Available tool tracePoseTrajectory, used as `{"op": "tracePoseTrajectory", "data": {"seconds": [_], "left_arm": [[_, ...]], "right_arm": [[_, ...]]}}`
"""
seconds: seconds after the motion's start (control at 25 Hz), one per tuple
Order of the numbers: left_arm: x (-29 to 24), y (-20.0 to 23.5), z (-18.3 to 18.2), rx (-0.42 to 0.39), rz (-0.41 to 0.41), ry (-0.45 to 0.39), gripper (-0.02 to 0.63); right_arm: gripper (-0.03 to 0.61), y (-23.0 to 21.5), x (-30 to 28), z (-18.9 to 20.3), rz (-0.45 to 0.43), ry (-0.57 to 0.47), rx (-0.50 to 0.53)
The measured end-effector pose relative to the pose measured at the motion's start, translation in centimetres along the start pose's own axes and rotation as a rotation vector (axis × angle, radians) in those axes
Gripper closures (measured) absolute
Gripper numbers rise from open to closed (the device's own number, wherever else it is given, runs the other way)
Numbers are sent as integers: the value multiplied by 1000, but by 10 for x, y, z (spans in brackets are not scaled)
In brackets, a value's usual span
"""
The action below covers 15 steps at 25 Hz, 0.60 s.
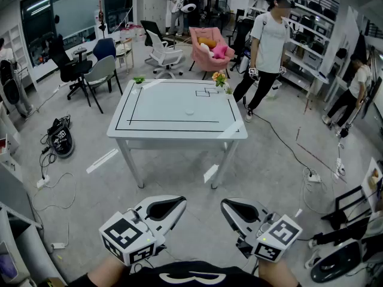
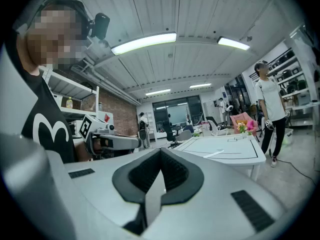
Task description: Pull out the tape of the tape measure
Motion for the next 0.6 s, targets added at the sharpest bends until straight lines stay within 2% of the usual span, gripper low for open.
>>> {"op": "tracePoseTrajectory", "data": {"seconds": [0.32,0.6], "left_arm": [[14,38,23,7,-5,22,606],[32,44,27,-9,33,13,606]], "right_arm": [[574,4,-33,17,32,26,-6],[574,17,-45,17,45,-25,-21]]}}
Point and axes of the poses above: the fingertips, and each gripper's own axes: x backward along the fingers, y to its left, z out of its underside, the point moved 5 cm from there along x, backward along the fingers, and after that the axes turned 4 degrees about y, right-handed, at the moved point
